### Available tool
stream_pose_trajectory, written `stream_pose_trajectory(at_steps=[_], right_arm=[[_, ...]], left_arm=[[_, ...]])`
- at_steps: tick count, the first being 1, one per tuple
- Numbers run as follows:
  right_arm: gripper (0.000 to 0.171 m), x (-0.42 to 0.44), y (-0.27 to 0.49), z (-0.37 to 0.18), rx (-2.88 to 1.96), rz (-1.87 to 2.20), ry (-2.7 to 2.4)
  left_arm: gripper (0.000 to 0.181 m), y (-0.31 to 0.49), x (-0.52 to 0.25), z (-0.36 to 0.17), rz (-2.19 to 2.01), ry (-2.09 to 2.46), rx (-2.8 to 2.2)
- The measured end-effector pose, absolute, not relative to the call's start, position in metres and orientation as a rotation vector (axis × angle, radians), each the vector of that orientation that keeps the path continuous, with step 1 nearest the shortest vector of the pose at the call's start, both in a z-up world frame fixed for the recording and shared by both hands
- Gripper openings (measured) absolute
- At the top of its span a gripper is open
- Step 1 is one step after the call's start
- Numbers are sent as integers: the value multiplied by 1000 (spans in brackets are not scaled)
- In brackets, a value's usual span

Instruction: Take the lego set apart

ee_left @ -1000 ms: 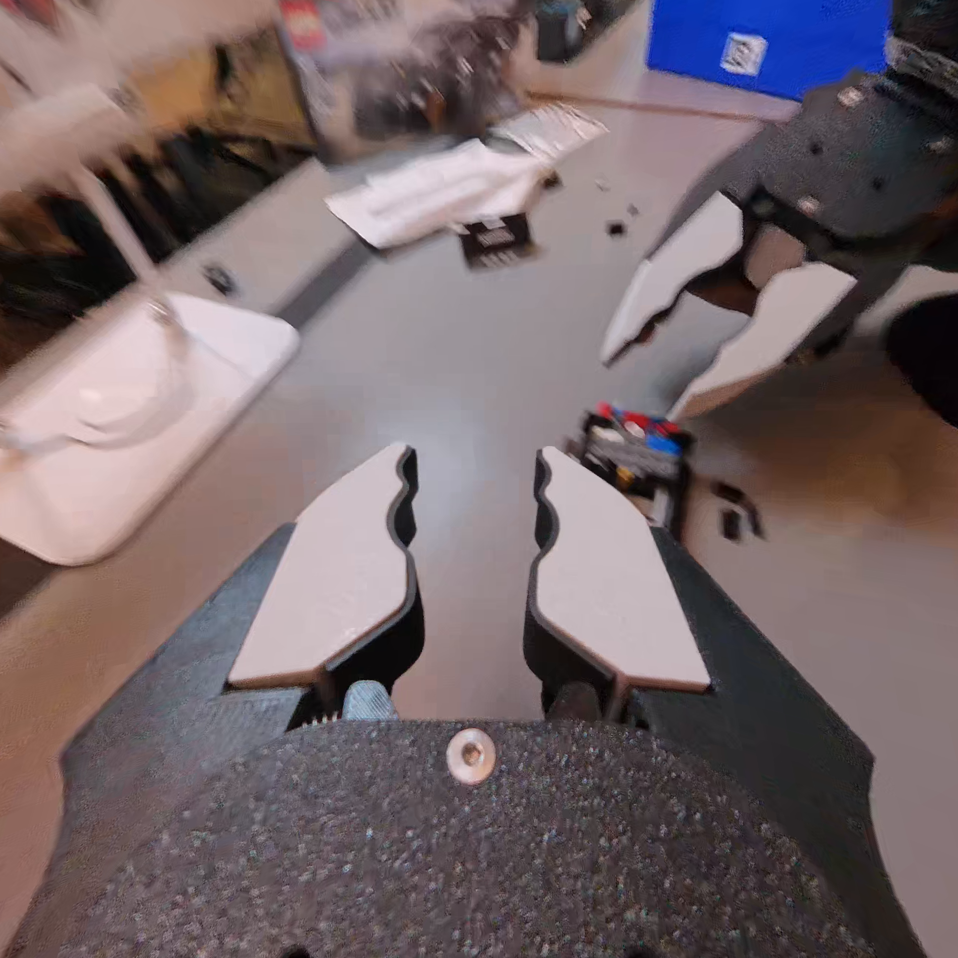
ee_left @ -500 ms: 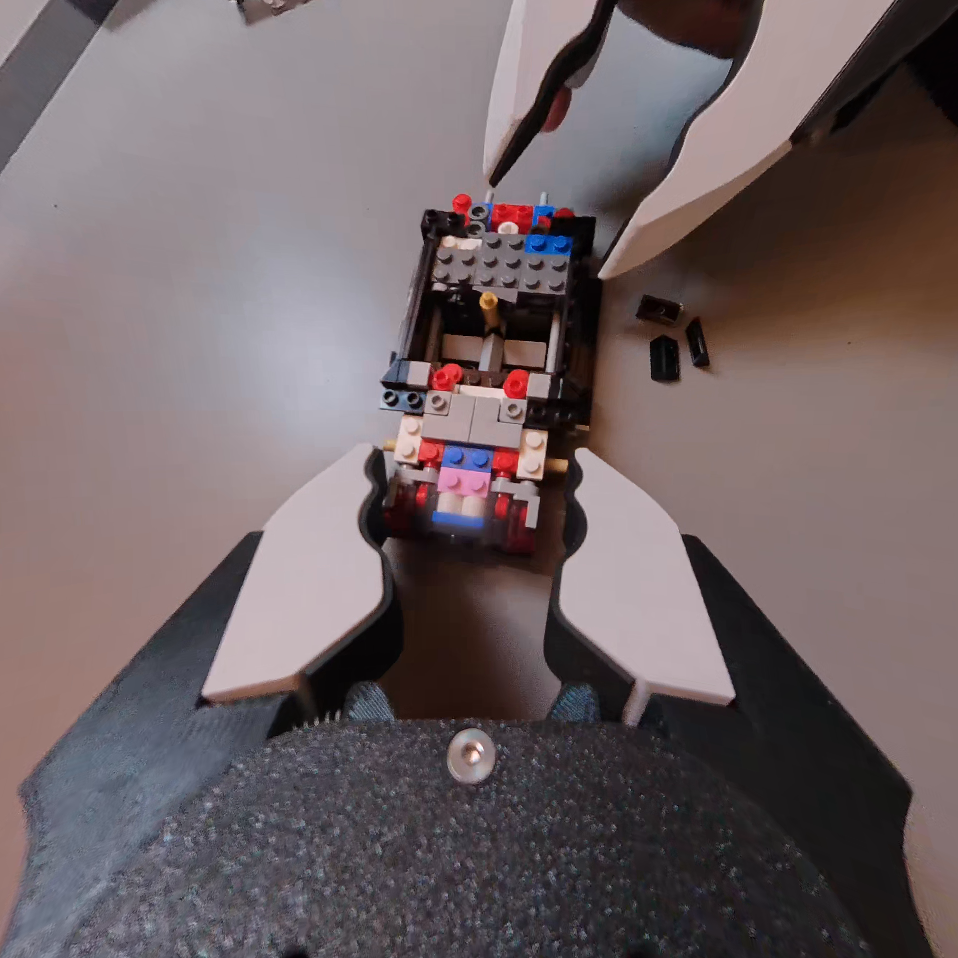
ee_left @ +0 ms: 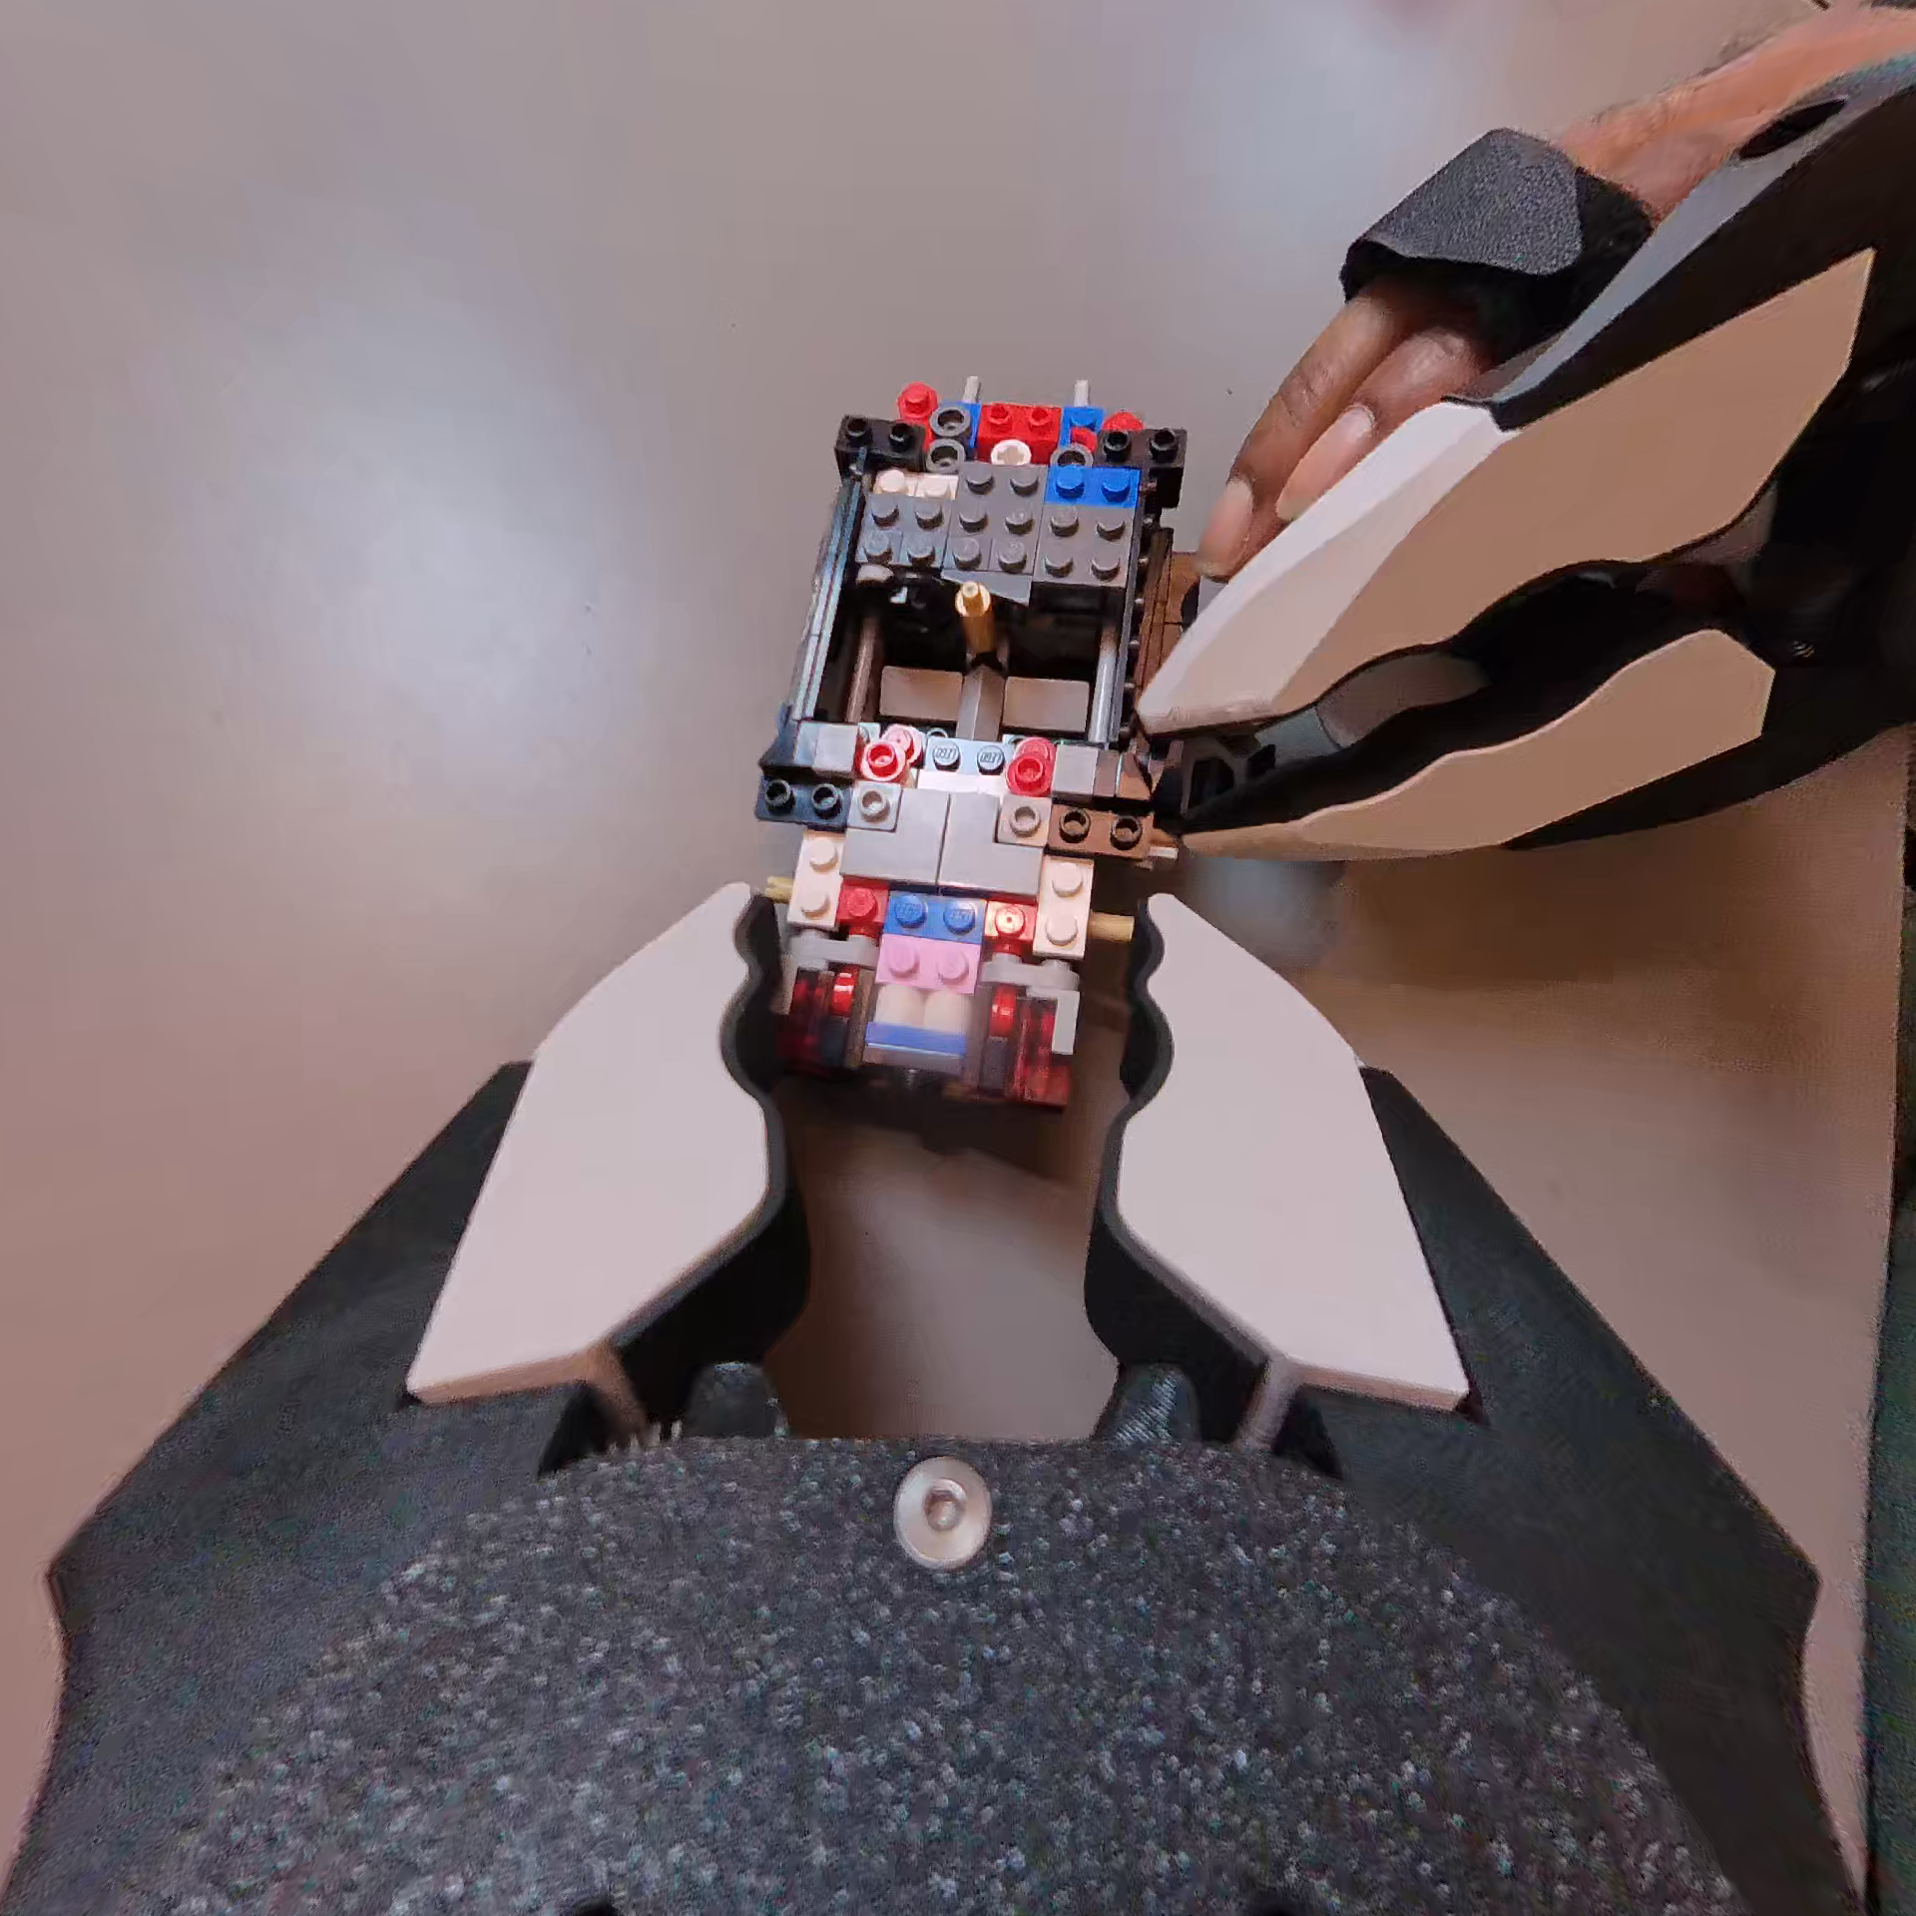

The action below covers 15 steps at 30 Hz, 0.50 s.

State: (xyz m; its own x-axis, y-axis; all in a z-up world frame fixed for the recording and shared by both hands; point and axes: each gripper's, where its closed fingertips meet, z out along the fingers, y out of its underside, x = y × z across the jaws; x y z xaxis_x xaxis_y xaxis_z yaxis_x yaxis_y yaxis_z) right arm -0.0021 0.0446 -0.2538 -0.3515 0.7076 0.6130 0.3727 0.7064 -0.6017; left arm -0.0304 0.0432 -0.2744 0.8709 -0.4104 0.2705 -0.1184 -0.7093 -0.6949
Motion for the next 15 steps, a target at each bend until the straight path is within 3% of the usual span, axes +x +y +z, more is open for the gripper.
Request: stream_pose_trajectory(at_steps=[15], right_arm=[[4,1,46,-255,-978,601,-1966]], left_arm=[[65,43,-28,-278,-444,400,-2346]])
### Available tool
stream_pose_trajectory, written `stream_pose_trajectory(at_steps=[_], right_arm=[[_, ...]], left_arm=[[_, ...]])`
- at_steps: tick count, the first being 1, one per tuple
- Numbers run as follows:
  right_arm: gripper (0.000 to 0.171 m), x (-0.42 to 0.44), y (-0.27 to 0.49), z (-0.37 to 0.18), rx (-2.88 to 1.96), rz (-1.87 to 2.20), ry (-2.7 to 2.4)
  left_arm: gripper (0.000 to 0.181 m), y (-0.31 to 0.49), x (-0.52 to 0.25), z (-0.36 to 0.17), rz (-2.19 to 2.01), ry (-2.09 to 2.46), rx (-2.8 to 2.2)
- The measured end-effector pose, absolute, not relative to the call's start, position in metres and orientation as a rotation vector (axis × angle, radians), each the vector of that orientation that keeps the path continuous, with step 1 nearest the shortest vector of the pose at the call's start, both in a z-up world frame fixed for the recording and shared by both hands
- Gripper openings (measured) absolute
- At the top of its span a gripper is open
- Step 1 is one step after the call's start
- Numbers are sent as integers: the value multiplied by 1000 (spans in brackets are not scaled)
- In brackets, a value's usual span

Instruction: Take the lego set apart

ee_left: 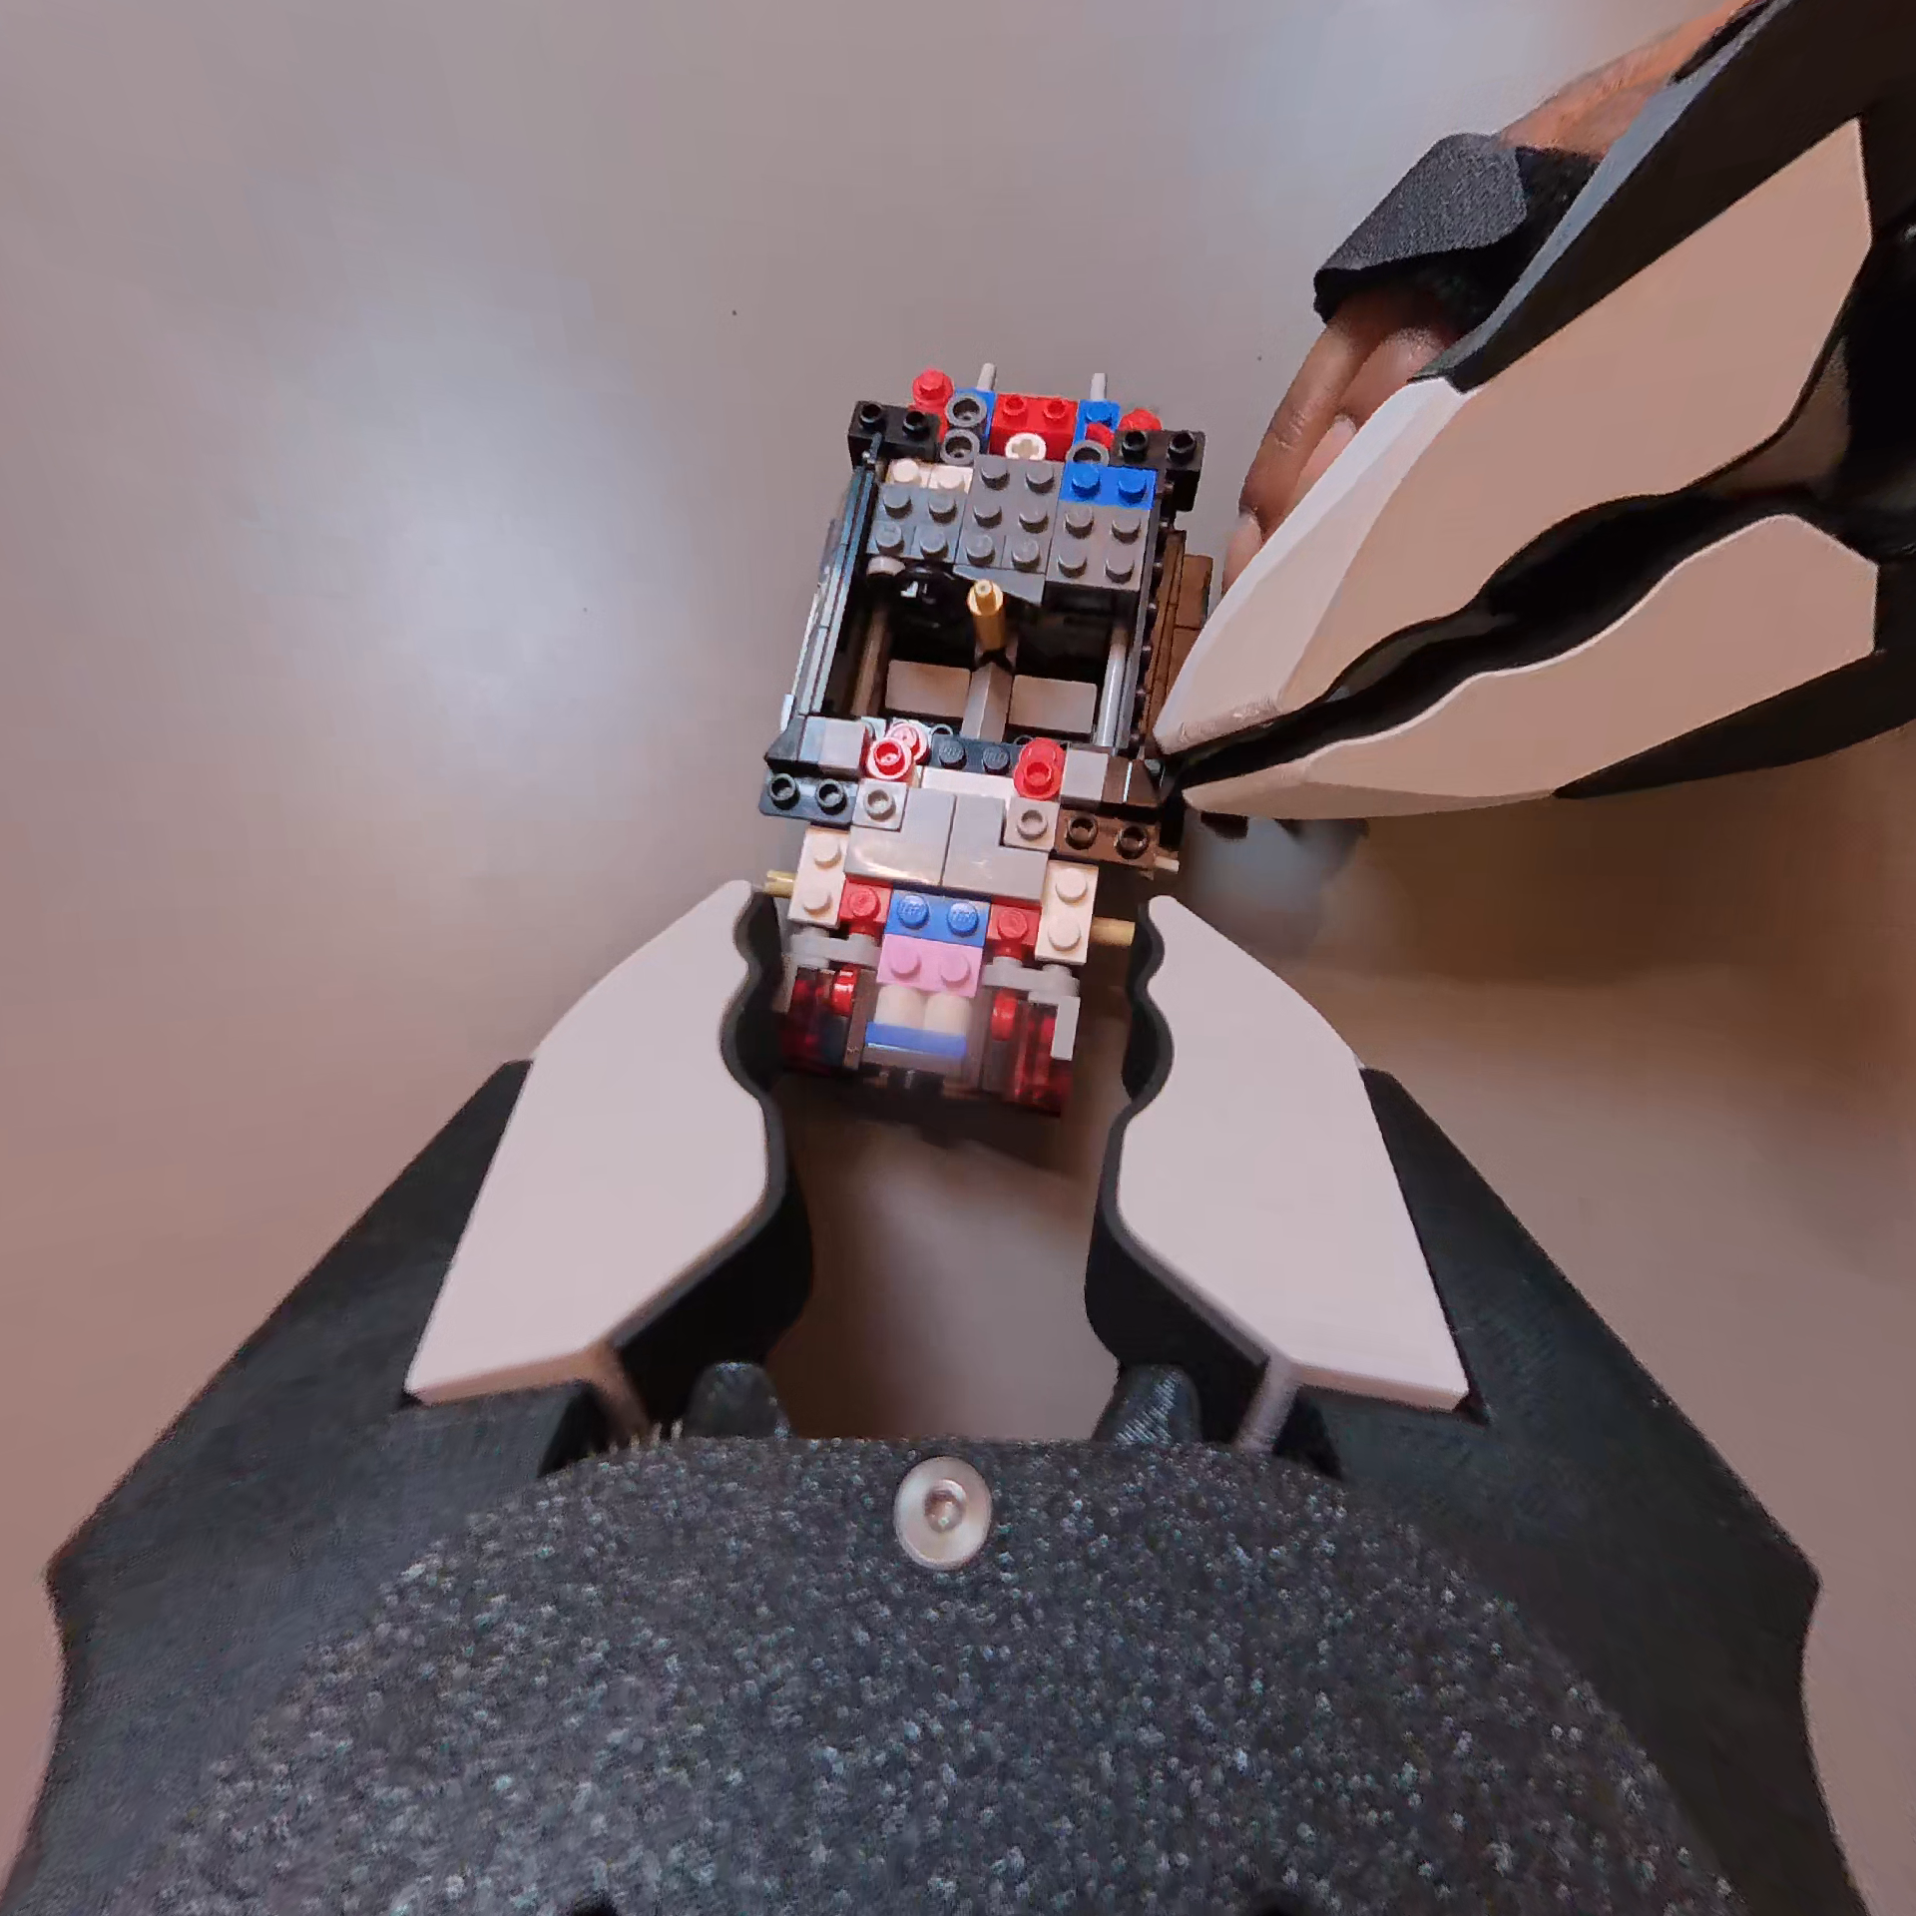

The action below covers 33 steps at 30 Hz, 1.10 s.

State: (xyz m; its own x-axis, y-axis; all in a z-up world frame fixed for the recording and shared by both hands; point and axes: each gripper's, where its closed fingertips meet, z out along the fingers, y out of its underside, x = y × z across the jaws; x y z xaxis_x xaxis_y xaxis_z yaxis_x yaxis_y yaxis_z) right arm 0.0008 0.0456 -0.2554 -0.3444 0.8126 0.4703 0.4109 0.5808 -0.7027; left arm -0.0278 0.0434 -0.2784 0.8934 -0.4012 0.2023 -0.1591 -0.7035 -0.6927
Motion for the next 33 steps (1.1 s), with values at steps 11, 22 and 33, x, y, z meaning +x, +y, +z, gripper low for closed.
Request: stream_pose_trajectory(at_steps=[11,22,33], right_arm=[[2,8,29,-257,-913,613,-1999],[2,28,33,-243,-971,827,-1999],[2,30,24,-254,-982,865,-2057]], left_arm=[[65,47,-34,-279,-376,386,-2327],[64,49,-38,-275,-487,323,-2306],[64,49,-38,-274,-500,317,-2296]])
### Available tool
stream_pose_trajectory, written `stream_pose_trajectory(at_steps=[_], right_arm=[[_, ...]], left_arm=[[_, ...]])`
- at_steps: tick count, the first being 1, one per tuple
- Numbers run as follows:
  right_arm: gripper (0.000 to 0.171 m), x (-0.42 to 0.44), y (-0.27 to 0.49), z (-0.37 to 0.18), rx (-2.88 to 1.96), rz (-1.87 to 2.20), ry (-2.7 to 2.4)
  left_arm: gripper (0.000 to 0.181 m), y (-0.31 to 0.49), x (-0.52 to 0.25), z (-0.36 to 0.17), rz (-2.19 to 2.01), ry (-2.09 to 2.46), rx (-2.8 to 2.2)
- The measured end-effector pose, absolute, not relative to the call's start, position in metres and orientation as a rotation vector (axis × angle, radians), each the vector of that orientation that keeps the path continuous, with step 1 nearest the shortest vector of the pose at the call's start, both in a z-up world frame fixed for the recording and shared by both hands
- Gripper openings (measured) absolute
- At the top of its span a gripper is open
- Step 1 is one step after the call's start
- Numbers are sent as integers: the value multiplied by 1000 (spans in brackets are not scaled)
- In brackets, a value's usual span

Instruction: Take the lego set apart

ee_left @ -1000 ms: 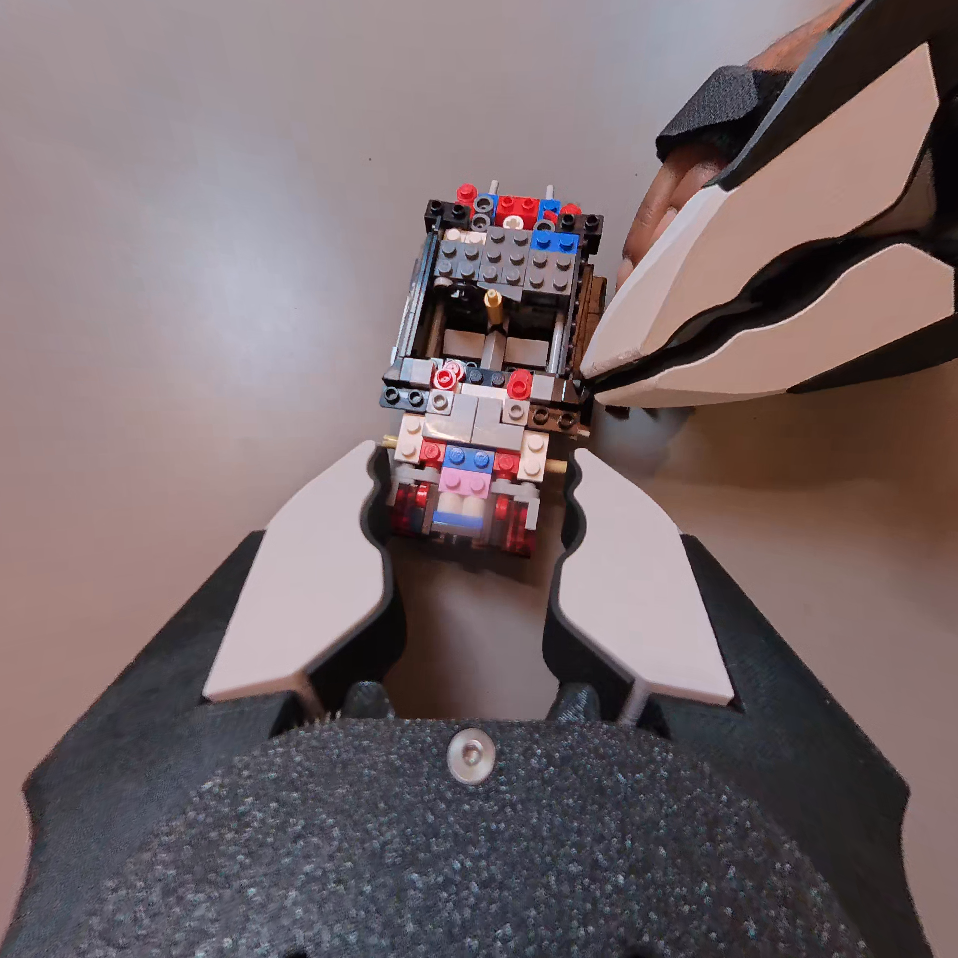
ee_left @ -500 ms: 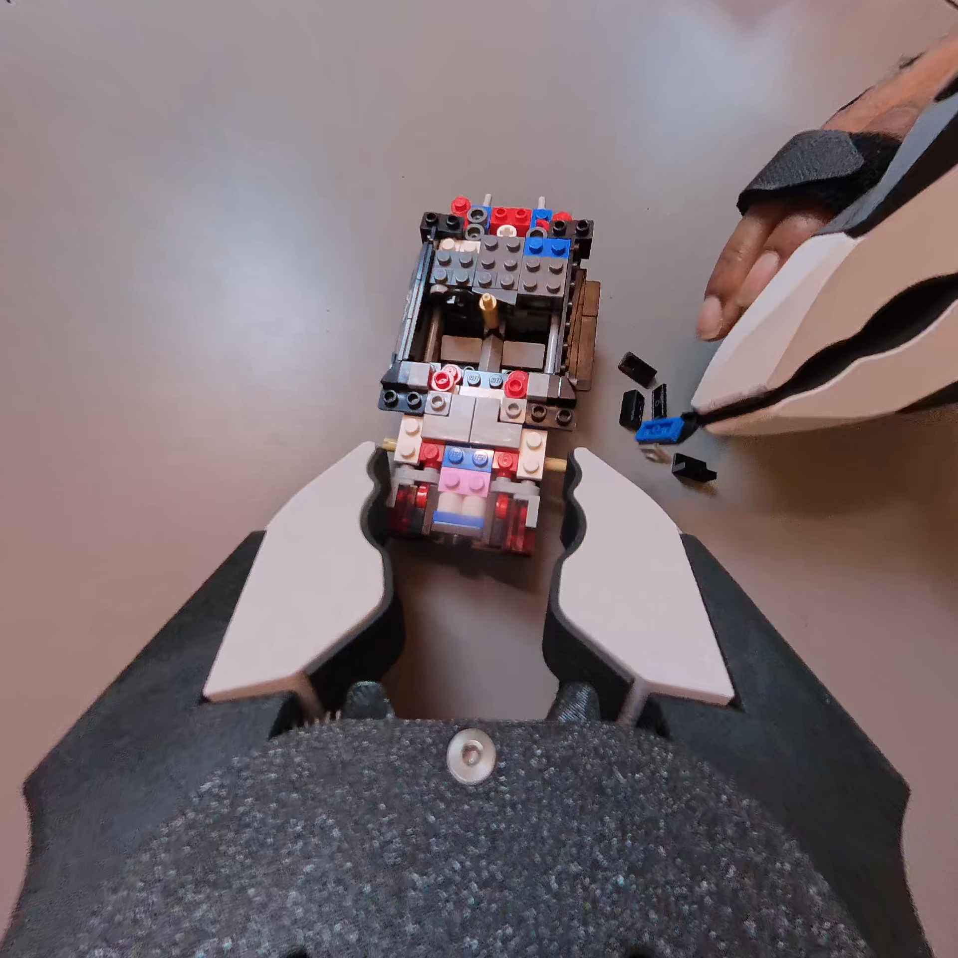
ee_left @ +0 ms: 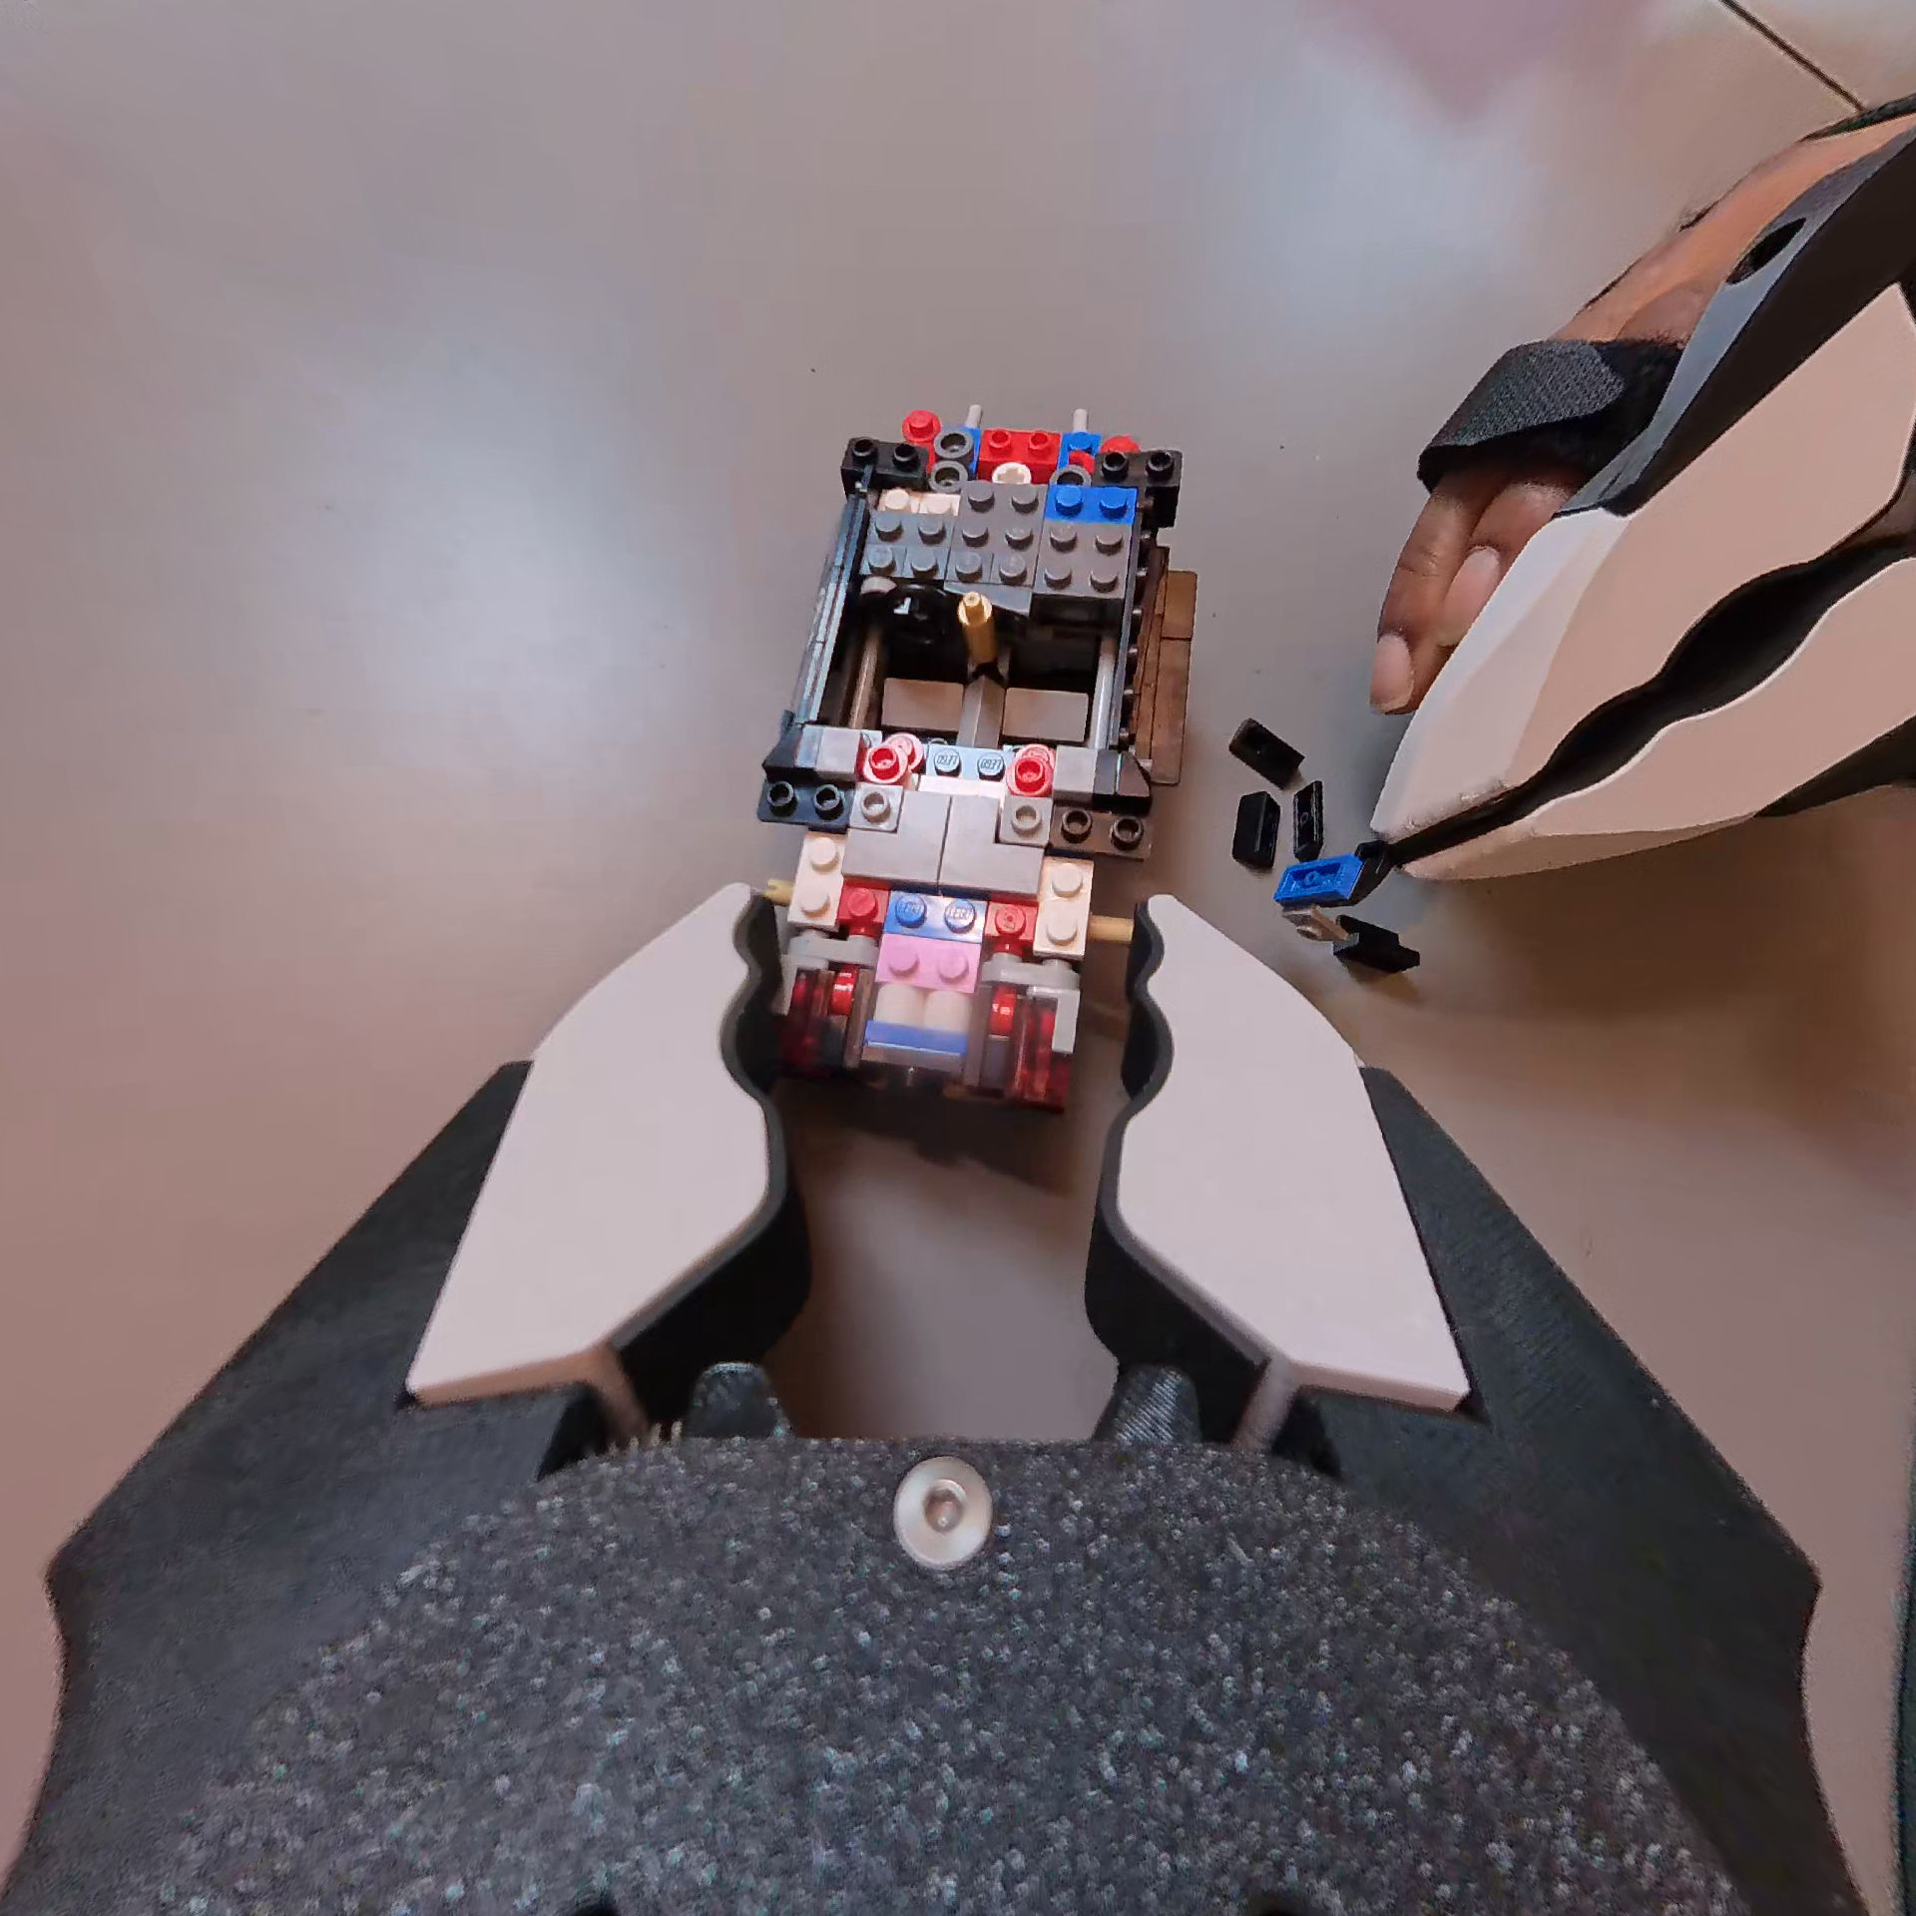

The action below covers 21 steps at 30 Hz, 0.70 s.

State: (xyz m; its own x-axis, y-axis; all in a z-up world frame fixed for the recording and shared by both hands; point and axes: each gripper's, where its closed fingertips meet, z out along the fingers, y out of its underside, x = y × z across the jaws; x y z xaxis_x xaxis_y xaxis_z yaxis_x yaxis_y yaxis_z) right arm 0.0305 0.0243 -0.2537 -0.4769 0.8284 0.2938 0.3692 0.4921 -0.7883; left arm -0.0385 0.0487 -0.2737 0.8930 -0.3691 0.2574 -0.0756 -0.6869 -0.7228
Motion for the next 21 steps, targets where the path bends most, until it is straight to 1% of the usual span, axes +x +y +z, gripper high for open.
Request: stream_pose_trajectory(at_steps=[11,14,15,16,18,21], right_arm=[[3,30,20,-262,-984,864,-2084],[3,28,21,-253,-939,891,-2037],[3,28,22,-248,-924,902,-2011],[3,27,22,-243,-904,912,-1985],[3,27,22,-234,-850,926,-1939],[3,28,15,-228,-760,920,-1929]], left_arm=[[64,48,-39,-276,-409,405,-2287],[73,45,-39,-263,-362,487,-2238],[71,44,-39,-257,-347,513,-2213],[66,41,-36,-251,-354,556,-2181],[49,33,-22,-239,-406,672,-2097],[46,25,-1,-237,-443,798,-2036]])
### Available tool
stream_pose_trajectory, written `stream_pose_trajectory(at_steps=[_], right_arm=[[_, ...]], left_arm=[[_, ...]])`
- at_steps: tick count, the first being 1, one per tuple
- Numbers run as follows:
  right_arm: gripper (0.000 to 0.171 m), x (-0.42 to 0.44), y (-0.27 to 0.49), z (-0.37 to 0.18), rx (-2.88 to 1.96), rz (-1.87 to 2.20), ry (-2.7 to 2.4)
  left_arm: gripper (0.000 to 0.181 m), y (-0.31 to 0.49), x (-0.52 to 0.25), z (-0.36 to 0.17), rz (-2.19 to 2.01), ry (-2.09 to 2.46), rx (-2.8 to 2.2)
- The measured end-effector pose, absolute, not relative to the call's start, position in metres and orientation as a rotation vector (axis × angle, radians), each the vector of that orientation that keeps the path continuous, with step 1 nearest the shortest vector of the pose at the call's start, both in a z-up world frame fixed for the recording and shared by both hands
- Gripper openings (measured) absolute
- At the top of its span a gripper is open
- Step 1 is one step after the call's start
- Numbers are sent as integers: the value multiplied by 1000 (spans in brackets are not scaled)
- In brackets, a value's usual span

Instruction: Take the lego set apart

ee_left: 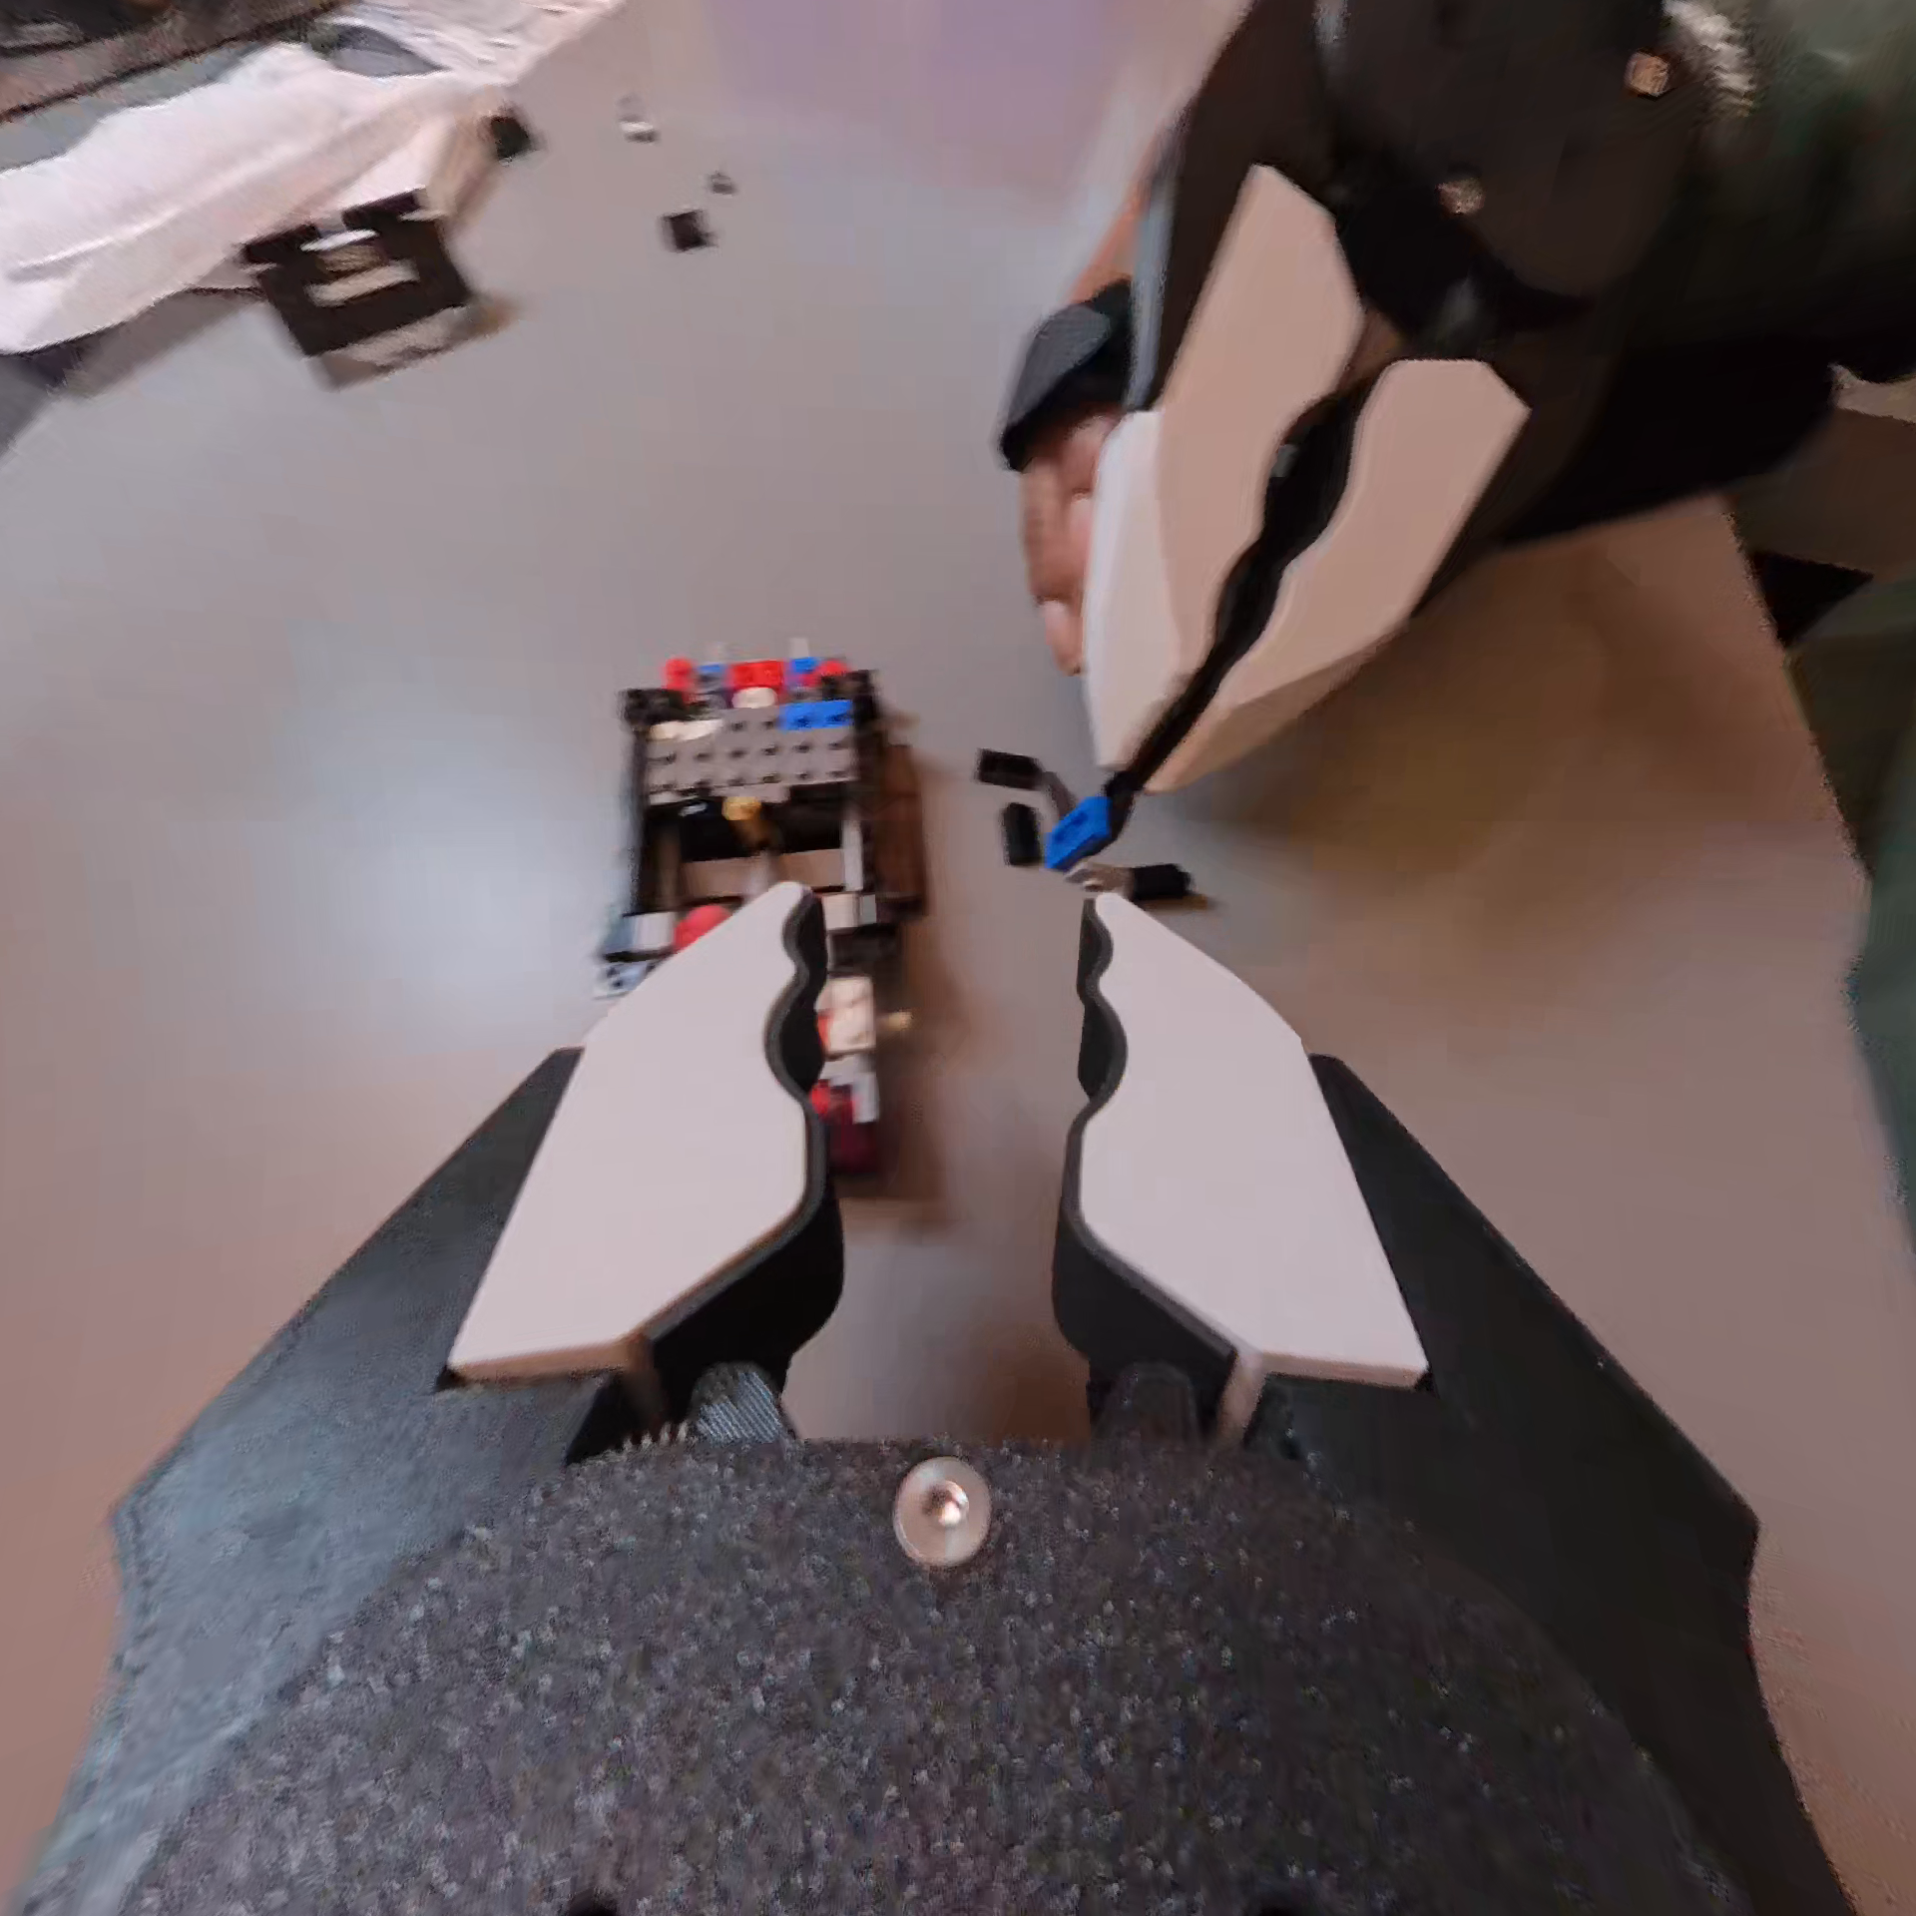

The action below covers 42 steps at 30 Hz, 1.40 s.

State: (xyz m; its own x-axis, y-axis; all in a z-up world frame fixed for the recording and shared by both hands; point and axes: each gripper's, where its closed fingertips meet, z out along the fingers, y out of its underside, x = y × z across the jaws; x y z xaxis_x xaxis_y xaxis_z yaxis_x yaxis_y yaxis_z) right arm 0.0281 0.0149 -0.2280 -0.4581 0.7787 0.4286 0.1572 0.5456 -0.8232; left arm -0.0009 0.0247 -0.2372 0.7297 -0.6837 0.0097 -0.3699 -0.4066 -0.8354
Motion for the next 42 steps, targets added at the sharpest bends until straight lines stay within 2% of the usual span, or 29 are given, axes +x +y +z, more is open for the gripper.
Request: stream_pose_trajectory(at_steps=[3,8,11,14,19,22,24,26,27,29,38,42], right_arm=[[3,30,9,-233,-736,926,-1963],[3,30,6,-235,-795,1002,-1974],[3,29,6,-235,-929,1121,-1974],[3,26,9,-240,-1114,1225,-1978],[3,23,28,-246,-1259,1194,-1943],[2,22,31,-245,-1259,1180,-1932],[2,22,32,-244,-1259,1171,-1938],[3,22,31,-245,-1255,1172,-1946],[3,23,30,-245,-1253,1173,-1954],[3,24,28,-245,-1241,1170,-1965],[3,25,26,-234,-1250,1258,-1936],[3,26,28,-232,-1261,1278,-1917]], left_arm=[[35,9,19,-243,-553,934,-1998],[30,2,29,-249,-629,973,-2002],[17,1,29,-253,-635,973,-2027],[15,1,23,-258,-621,969,-2070],[33,27,-17,-254,-240,866,-2109],[67,44,-41,-254,30,817,-2104],[84,45,-40,-269,5,804,-2178],[82,47,-40,-279,-25,769,-2233],[70,49,-41,-280,-57,745,-2245],[61,49,-43,-282,-119,712,-2282],[60,55,-39,-263,-787,333,-2342],[60,56,-40,-260,-929,237,-2326]])
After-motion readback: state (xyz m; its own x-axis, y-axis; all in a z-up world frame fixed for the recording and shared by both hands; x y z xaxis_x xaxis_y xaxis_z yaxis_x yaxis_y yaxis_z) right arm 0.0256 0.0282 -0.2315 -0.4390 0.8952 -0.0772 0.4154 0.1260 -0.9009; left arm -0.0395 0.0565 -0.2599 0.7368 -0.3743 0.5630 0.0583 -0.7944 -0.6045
